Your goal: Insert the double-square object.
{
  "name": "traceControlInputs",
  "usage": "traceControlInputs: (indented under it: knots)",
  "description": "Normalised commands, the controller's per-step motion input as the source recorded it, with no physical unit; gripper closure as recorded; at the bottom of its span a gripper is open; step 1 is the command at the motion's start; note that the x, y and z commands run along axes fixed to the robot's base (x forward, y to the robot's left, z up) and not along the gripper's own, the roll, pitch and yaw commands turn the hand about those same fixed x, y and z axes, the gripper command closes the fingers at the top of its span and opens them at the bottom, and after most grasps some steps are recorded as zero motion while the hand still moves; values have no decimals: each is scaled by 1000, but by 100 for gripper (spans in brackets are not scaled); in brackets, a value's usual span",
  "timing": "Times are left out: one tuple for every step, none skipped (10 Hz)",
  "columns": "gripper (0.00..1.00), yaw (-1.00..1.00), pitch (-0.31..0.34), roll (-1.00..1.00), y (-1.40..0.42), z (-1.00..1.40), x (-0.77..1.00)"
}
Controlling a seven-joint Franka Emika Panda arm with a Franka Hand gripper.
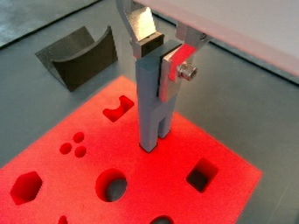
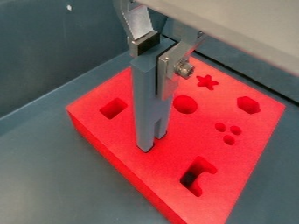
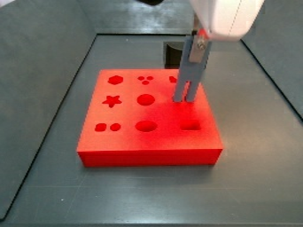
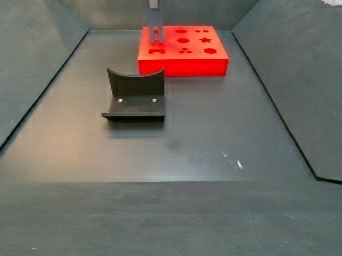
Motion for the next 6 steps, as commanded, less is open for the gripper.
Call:
traceControlInputs:
  knots:
    - [100,-137,0,-21,49,-320,0]
    - [100,-209,0,-4,97,-334,0]
    - [100,-211,9,0,137,-329,0]
    - [100,-240,0,-3,40,-174,-23]
    - [100,-60,-44,-61,23,0,0]
    - [100,0,0,0,0,0,0]
